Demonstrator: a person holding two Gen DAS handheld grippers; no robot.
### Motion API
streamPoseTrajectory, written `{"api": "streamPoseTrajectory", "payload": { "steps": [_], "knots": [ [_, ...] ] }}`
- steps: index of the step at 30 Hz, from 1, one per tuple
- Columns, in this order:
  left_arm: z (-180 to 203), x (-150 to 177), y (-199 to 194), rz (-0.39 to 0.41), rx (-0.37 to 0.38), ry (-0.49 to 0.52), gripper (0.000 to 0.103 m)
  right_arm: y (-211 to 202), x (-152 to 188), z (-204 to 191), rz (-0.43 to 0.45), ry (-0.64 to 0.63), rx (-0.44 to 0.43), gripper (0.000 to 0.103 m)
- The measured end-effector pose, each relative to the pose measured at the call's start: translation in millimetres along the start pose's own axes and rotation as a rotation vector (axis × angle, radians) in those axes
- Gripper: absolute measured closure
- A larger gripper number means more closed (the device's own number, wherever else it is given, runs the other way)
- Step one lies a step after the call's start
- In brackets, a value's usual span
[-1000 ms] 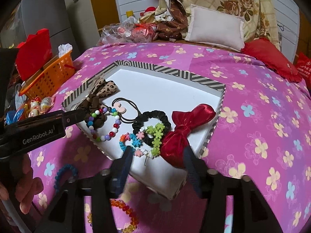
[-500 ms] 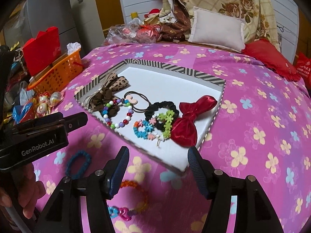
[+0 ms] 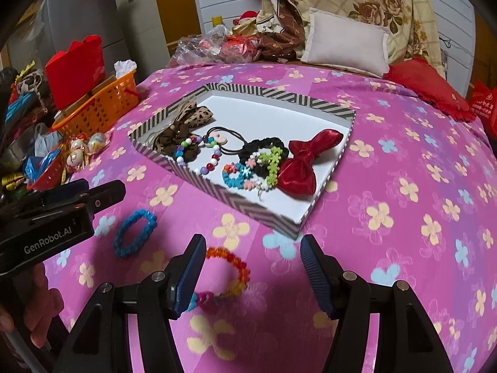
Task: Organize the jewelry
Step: 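Move both grippers back toward the blue and orange bracelets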
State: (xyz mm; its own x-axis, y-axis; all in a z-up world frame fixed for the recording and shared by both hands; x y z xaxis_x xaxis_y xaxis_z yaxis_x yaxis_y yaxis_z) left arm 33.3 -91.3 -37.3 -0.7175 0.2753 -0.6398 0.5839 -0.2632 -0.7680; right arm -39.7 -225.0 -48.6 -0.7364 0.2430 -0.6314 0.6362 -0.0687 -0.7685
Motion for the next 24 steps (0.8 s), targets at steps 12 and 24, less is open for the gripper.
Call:
{"api": "streamPoseTrajectory", "payload": {
  "steps": [12, 24],
  "knots": [
    [-11, 30, -15, -0.009, -0.031, 0.002, 0.034, -16, 22, -9, -0.001, -0.018, -0.004, 0.037],
    [-21, 52, -26, -0.008, -0.053, -0.008, 0.034, -24, 38, -14, -0.009, -0.039, 0.004, 0.037]
  ]
}}
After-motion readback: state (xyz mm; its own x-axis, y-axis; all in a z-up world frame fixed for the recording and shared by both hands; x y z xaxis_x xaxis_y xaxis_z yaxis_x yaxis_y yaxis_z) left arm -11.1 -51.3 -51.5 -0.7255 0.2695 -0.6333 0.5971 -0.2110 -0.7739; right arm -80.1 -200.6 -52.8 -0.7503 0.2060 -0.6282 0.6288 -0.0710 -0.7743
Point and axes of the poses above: each gripper's, at about its wrist camera, not at the fingertips, and y roughly the way its jaws point, z to its right, x to its underside, the point moved 6 cm from there along y, roughly the way its jaws point, and after that the axes turned 1 degree about y, right-handed, at the moved point
